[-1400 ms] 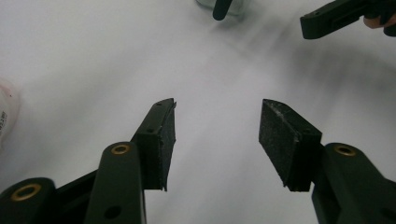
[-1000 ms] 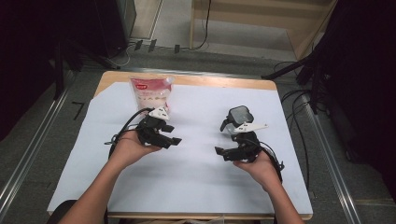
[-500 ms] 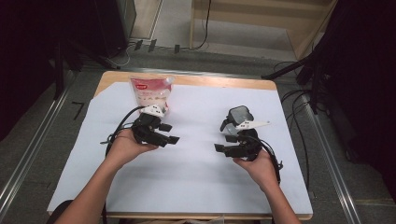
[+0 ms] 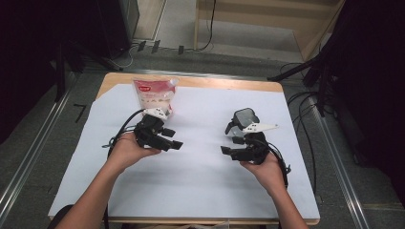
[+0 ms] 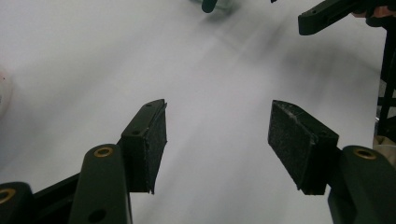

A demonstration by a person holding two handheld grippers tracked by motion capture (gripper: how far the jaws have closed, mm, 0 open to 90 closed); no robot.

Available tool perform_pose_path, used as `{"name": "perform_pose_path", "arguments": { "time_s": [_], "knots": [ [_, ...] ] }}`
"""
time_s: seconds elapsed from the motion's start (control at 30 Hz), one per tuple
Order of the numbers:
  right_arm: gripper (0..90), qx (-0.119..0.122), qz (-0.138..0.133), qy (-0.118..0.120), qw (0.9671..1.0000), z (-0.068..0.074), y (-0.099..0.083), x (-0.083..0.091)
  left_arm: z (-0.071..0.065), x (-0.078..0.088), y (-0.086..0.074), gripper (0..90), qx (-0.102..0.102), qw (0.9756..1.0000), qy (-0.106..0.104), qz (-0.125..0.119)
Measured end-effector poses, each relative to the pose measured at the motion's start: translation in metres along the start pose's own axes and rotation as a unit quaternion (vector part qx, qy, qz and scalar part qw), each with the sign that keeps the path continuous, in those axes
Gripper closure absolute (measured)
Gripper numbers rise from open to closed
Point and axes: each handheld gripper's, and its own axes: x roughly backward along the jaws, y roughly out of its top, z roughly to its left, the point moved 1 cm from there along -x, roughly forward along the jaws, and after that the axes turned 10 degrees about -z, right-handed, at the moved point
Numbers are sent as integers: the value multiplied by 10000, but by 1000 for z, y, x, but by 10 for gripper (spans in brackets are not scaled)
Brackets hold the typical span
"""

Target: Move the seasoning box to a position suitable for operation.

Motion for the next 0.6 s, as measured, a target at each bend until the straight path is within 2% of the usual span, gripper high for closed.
{"name": "perform_pose_path", "arguments": {
  "time_s": [0.23,0.3,0.5,0.6],
  "knots": [
    [350,127,-22,-69,9999,-4,1,6,1,1,0,371,-21,10000,16,-54],
    [350,129,-58,-92,9999,-6,1,8,1,3,1,370,32,9999,-47,-145],
    [350,116,-111,-139,9998,-10,3,16,2,5,0,364,91,9998,-69,-153],
    [349,192,-233,-299,9991,-15,4,26,2,6,0,364,59,9999,12,-140]
  ]
}}
